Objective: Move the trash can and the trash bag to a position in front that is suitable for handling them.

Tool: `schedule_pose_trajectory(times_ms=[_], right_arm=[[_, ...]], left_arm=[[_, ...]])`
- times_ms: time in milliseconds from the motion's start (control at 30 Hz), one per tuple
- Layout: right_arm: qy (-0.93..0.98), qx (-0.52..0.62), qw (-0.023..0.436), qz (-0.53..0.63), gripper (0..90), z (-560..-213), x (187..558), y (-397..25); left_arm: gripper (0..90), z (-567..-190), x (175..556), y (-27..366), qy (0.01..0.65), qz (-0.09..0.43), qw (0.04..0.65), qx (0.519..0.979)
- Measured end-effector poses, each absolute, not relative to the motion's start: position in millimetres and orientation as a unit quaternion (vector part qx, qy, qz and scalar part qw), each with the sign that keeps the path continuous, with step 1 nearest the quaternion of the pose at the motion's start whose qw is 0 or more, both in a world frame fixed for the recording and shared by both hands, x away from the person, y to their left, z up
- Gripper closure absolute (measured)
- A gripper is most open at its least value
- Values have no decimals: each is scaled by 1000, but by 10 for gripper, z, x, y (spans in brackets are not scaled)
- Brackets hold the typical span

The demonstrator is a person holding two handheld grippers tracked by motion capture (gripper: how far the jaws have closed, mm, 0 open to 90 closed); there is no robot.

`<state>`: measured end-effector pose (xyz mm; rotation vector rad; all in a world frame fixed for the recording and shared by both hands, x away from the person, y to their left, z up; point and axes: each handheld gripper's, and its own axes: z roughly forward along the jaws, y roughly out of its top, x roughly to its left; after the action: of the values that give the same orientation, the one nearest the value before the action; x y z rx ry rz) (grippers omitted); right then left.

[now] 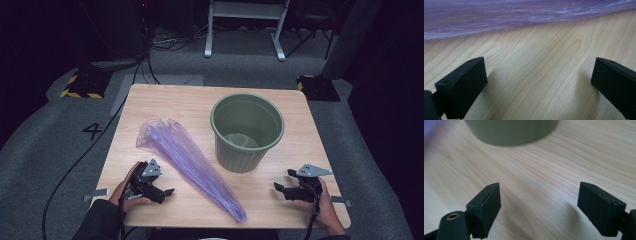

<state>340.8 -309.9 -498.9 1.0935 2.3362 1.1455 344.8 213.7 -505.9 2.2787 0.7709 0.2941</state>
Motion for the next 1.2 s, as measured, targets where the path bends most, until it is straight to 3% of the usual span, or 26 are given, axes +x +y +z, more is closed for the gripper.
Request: schedule_pose_trajectory(times_ms=[500,1100,1200], right_arm=[[853,246,99,450,237,-4772,2992,-2602],[874,180,71,445,192,-4796,2761,-2255],[884,164,73,432,221,-4827,2731,-2158]], left_arm=[[3,-5058,3433,2138,303,118,351,878],[3,-5057,3434,2138,303,118,350,878],[3,-5058,3433,2138,303,118,350,878]])
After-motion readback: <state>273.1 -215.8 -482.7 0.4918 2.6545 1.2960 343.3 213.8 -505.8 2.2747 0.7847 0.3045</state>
